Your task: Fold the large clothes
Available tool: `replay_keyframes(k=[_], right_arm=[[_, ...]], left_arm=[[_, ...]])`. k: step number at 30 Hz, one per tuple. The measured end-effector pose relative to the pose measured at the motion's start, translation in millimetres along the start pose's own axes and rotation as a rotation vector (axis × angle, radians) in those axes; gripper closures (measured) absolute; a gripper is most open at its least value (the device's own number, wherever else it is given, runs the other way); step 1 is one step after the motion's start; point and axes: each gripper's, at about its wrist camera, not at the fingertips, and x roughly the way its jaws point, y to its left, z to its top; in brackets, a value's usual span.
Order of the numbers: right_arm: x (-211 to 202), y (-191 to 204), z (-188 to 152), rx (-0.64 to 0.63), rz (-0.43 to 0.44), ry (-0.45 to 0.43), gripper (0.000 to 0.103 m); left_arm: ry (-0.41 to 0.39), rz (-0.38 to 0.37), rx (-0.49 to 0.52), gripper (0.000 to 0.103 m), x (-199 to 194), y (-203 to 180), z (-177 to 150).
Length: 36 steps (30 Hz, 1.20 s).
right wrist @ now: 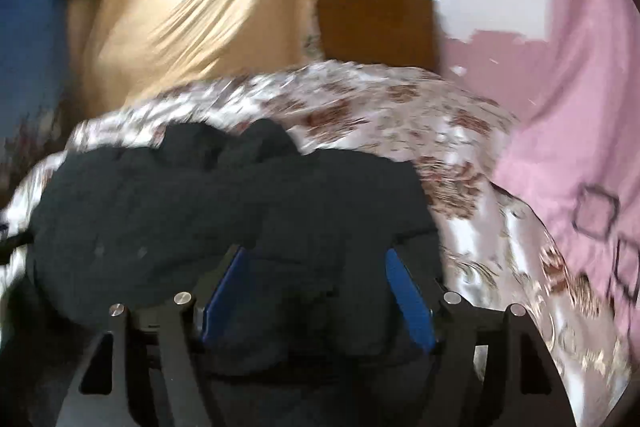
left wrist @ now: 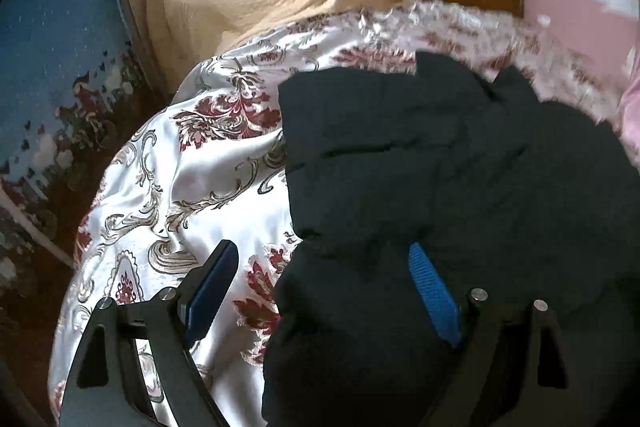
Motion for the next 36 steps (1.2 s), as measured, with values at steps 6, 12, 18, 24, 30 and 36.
replay_keyframes(k=[6, 12, 18, 24, 30, 36], right_arm=[[53.7, -3.5, -10.7, 0.045, -0.015, 0.133, 0.035], [54.4, -11.5, -15.6, 0.077, 0.005, 0.136, 0.033], [15.6, -29.9, -16.3, 0.153, 0.146, 0.08, 0.018], [-15.9, -31.0, -12.4, 0.088, 0.179, 0.106, 0.017], [-41.4, -18.9, -12.1, 0.093, 0.205, 0.172, 0.016], [-72.9, 6.5, -8.7, 0.081, 0.213, 0.196, 0.007]], left_arm=[[0.016, 0.018, 0.01, 0.011, 28.5, -6.8, -5.3], [0.038, -0.026, -0.026, 0.007, 28.1, 7.9, -6.0], [0.012, -0.123, -0.027, 0.007, -6.1, 25.2, -12.3], [0.085, -0.202, -0.086, 0.007, -29.6, 46.7, -10.5], [0.144, -0.176, -0.139, 0.007, -56.2, 41.5, -19.0], [0.195, -0.163, -0.085, 0.007, -81.0, 14.9, -24.5]])
